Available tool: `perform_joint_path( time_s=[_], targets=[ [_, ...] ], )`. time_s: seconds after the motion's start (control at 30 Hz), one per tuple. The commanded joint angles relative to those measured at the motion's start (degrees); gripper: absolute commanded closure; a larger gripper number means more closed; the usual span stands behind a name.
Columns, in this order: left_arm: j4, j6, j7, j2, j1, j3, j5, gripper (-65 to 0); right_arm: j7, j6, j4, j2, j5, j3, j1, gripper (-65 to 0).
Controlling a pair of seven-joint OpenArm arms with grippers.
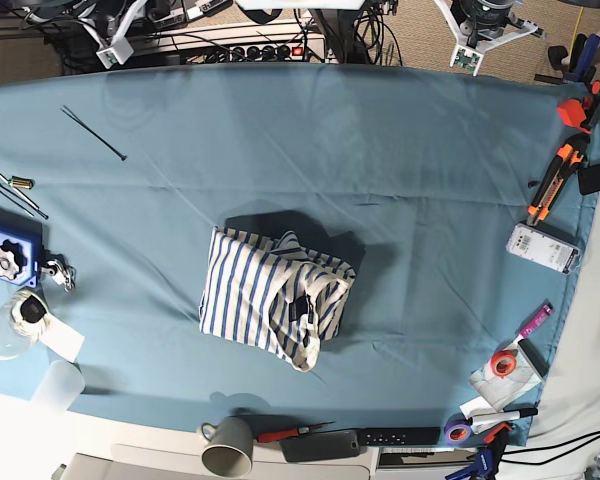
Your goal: Fold the T-shirt properly
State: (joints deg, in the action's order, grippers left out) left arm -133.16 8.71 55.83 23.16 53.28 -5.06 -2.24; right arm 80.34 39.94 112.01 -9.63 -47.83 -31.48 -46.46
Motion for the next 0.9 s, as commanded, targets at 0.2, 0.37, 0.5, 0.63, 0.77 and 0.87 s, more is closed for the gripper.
perform_joint_path(
  time_s=[0.2, 0.37, 0.5, 0.63, 0.77, 0.87],
  targets=[
    [4.72, -1.33, -0.37, 0.07, 0.74, 0.22, 2.97, 0.0, -0.34, 0.06, -1.29, 0.28, 3.30, -0.39, -0.55, -4.0],
    [9.94, -2.82, -2.93, -2.16, 0.70, 0.22, 4.00, 0.0, -0.34, 0.06, -9.14, 0.26, 3.32, -0.39, -0.48, -4.0],
    [14.36, -5.62, -5.05, -4.39, 0.63, 0.22, 4.00, 0.0, -1.62, 0.06, -16.04, 0.22, 3.32, -0.39, 0.46, -4.0],
    [19.43, -5.62, -6.19, -5.22, -0.98, 0.22, 4.94, 0.0, -1.75, 0.06, -22.01, 0.22, 3.37, -0.39, 3.21, -4.0],
    [26.91, -5.64, -8.37, -5.22, -4.72, 0.22, 4.90, 0.0, -5.75, 0.06, -28.13, 0.02, 7.37, -0.35, 7.15, -4.0],
    [34.60, -5.66, -9.25, -5.22, -8.76, 0.22, 5.33, 0.0, -9.18, 0.06, -33.44, -0.92, 12.50, -0.33, 10.56, -4.0]
  ],
)
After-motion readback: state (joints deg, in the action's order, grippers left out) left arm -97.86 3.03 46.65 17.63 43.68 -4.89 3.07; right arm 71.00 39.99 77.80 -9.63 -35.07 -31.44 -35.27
